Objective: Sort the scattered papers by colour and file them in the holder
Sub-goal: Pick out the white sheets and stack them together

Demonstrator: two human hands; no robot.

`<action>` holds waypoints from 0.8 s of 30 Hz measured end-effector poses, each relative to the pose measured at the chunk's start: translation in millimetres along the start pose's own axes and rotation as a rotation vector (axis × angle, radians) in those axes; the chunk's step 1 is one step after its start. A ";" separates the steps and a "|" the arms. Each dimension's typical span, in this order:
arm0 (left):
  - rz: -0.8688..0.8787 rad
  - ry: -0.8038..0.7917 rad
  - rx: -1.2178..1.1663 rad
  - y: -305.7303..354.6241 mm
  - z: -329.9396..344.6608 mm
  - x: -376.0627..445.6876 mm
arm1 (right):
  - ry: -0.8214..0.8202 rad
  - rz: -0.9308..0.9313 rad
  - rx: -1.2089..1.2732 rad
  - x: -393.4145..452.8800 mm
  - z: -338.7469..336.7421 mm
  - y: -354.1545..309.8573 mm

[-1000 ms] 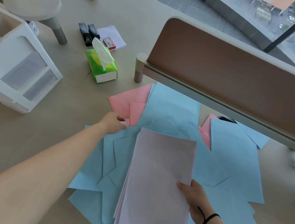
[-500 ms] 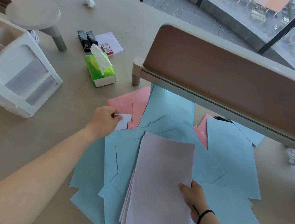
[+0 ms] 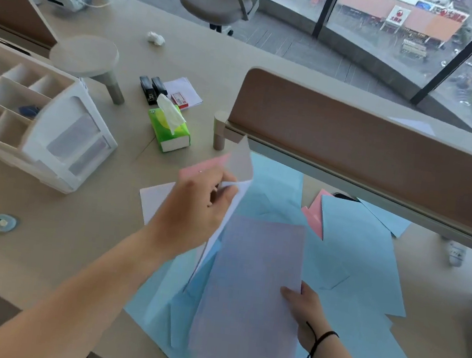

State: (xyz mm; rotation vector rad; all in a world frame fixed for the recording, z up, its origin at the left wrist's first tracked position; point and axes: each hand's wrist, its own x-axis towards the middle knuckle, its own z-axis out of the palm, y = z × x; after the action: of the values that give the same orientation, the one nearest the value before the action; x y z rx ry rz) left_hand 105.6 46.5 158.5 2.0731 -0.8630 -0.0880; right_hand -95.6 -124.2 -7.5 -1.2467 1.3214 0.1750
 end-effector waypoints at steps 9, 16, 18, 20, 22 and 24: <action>-0.057 -0.278 -0.492 82.8 56.0 -50.2 | -0.116 0.052 0.244 -16.6 -36.0 12.6; -0.431 0.037 -0.802 44.4 66.3 -53.0 | -0.191 0.116 0.540 -20.0 -69.2 38.3; -0.648 0.078 -0.812 10.1 84.9 -68.5 | -0.183 0.071 0.523 -20.1 -70.8 40.4; -0.854 0.038 -0.792 -21.8 106.6 -91.2 | -0.160 0.085 0.491 -16.5 -71.8 43.5; -1.011 -0.014 -0.780 -47.0 127.3 -115.0 | -0.158 0.102 0.470 -14.3 -73.8 47.1; -1.115 -0.075 -0.716 -63.3 142.6 -134.5 | -0.155 0.118 0.457 -12.5 -75.7 49.1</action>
State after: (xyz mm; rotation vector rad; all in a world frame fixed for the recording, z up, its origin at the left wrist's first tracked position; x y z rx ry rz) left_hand -12.9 53.4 -9.9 1.6072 0.3597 -0.9218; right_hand -181.5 -154.3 -7.8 -0.7551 1.2154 0.0466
